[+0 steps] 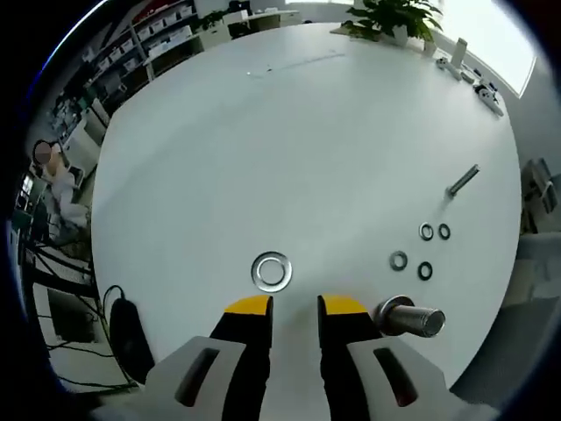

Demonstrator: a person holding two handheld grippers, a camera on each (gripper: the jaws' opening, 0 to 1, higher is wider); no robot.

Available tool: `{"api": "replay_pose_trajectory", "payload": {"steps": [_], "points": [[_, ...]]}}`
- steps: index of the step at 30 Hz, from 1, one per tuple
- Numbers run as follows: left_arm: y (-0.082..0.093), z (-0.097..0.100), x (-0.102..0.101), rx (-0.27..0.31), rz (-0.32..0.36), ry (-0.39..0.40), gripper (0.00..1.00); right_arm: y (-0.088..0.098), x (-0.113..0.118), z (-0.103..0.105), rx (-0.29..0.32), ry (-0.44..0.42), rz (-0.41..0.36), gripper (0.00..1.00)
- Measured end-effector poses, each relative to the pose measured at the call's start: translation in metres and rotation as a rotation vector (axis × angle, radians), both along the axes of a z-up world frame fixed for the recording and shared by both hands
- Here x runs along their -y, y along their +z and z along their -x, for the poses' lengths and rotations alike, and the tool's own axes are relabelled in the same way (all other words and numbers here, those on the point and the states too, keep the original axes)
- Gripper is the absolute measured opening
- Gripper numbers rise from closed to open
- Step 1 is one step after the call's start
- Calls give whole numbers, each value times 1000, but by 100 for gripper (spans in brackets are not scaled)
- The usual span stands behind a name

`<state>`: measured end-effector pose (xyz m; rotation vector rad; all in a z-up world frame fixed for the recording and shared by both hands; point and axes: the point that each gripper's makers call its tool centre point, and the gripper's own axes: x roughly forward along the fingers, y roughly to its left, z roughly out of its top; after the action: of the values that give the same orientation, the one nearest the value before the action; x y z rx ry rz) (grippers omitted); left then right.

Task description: Place the washer onto the threaded stud by aligning its center hole with the stud, sliding it down to the base, and recovering from edge contact or off-axis alignment until the washer reaches the visible bottom stop.

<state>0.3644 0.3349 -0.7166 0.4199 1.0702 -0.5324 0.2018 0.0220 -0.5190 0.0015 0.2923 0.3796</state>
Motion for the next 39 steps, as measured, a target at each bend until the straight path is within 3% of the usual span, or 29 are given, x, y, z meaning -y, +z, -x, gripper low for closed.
{"api": "replay_pose_trajectory", "payload": {"steps": [6,12,14,20,24,28,32,39], "points": [[-11,-4,4,-1,-98,-163,19,0,1,0,-1,-6,0,52],[-22,-4,5,-41,-122,-186,18,-1,3,1,-1,-12,2,52],[-26,-3,7,-56,-143,-230,17,0,3,1,4,-12,7,52],[-25,-8,10,-86,-136,-256,14,0,1,1,3,-6,9,51],[-28,3,16,-156,-87,-258,5,-1,1,1,0,-6,12,51],[-29,0,13,-142,-138,-278,3,0,1,1,1,-5,9,51],[-30,9,8,-183,-153,-272,3,0,2,0,-1,-6,4,51],[-24,46,3,-245,-203,-288,2,0,2,0,0,-9,2,51]]}}
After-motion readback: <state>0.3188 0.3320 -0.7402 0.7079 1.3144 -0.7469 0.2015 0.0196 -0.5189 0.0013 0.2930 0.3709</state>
